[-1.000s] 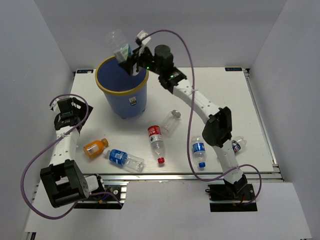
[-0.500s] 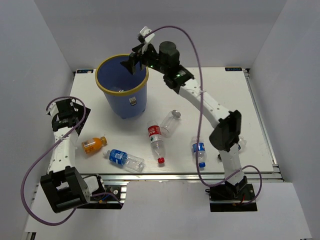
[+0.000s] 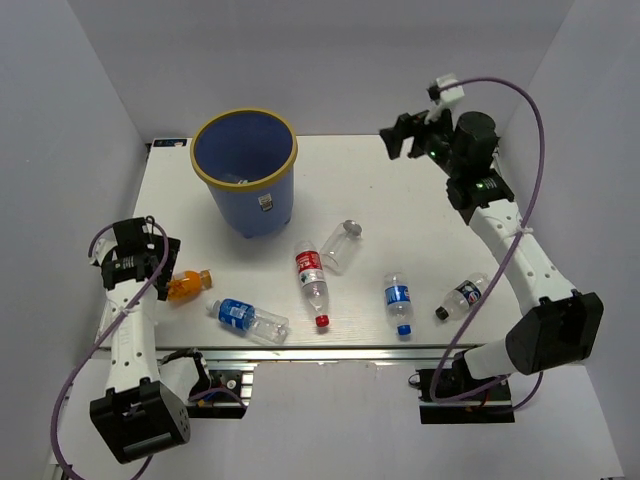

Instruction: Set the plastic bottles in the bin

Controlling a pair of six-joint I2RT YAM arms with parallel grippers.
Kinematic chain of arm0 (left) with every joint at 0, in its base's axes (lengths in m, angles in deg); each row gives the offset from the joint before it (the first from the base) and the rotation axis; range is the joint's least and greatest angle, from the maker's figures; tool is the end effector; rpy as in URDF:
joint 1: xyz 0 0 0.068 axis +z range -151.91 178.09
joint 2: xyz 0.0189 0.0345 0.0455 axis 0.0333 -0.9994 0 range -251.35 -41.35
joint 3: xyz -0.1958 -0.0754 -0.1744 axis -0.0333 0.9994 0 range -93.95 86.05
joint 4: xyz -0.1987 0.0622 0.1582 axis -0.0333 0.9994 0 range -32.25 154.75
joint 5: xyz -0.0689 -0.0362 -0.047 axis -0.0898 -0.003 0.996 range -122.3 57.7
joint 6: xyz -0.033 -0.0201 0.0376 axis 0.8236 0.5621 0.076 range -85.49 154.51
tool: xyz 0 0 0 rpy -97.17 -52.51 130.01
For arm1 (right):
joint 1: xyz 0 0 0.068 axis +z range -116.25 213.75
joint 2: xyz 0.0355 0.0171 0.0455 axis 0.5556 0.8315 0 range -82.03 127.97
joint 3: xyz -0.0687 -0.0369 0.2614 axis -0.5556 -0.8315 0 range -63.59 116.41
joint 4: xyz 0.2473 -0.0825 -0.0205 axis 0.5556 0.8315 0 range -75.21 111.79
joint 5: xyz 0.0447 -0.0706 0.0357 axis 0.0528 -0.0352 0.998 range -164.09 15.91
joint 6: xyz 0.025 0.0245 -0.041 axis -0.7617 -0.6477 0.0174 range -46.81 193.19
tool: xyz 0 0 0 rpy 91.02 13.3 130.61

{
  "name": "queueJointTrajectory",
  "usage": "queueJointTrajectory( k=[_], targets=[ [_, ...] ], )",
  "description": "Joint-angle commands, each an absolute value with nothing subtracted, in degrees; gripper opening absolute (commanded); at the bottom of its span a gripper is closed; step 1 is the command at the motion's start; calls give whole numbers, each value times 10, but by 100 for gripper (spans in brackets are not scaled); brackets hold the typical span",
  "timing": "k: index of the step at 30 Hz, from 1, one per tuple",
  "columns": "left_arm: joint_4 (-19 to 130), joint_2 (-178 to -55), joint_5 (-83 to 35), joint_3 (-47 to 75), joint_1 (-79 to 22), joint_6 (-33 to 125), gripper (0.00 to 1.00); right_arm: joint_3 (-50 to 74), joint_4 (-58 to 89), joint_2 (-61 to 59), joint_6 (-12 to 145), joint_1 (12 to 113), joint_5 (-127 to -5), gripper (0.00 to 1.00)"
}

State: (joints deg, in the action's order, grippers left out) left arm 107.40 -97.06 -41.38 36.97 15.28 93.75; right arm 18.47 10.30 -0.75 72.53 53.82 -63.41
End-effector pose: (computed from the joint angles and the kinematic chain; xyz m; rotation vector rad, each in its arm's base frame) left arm 0.1725 0.0592 0.2722 -1.6167 1.9549 -0.0878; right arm 0.3102 0.1204 0.4479 -0.4010 1.4401 0.4304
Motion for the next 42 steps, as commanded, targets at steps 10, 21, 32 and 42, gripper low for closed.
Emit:
queueJointTrajectory(
  k=[10, 21, 32, 42],
  targets=[
    [1067, -948, -458, 462, 156, 1045, 98, -12, 41, -75, 655, 402, -613, 89],
    [863, -1077, -493, 519, 156, 1075, 98, -23, 74, -77, 638, 378, -615, 89],
    [806, -1172, -485, 515, 156, 1044, 55, -62, 78, -120, 625, 372, -600, 89],
    [808, -1039, -522, 386, 156, 920, 29, -109, 50, -151, 561, 372, -614, 89]
  ],
)
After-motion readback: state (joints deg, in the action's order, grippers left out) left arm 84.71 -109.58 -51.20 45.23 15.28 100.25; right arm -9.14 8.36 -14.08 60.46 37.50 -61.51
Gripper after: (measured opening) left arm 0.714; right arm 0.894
